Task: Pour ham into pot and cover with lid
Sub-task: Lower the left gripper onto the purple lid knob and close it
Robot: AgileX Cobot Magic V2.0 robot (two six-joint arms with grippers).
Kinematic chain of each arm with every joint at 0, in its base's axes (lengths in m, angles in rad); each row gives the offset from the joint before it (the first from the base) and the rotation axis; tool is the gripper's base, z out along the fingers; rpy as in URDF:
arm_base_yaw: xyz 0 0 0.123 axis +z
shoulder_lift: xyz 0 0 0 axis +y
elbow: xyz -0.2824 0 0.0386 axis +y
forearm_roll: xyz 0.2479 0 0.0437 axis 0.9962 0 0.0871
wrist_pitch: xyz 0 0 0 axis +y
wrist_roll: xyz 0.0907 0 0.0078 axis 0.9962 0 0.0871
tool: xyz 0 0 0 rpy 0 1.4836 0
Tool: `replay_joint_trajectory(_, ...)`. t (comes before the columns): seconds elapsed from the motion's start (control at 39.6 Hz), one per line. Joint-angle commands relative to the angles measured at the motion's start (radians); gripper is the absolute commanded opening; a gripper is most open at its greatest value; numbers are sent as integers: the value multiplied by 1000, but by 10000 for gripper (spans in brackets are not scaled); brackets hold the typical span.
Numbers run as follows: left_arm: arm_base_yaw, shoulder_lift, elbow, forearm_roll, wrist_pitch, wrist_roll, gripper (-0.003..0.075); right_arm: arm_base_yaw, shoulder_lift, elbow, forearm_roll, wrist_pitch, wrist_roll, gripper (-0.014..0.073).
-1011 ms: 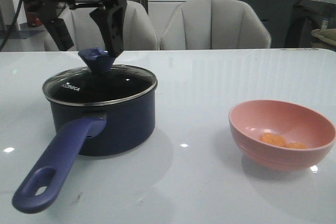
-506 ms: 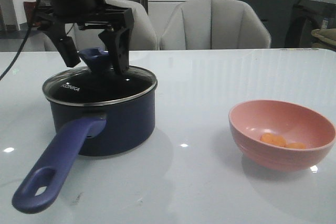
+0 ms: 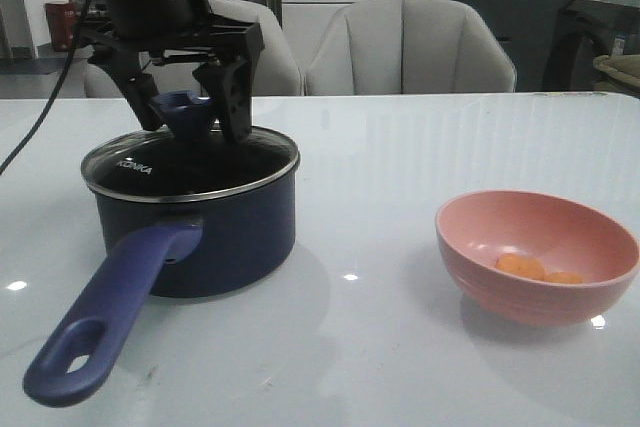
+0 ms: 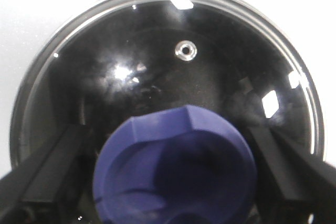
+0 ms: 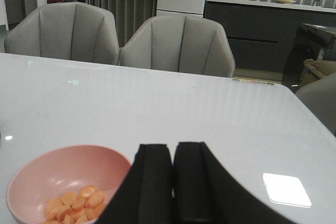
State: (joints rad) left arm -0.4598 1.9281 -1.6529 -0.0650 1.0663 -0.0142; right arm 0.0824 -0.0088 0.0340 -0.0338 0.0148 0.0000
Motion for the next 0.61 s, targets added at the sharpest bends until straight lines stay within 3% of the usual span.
replay_joint_trajectory(0.0, -4, -42, -27, -13, -12, -1, 460, -3, -20, 2, -2, -75, 0, 148)
replay_joint_trajectory(0.23, -4, -42, -27, -13, 5, -1, 314, -3, -20, 2, -2, -75, 0, 148)
replay_joint_trajectory(0.58, -4, -42, -27, -13, 5, -1, 184, -3, -20, 2, -2, -75, 0, 148)
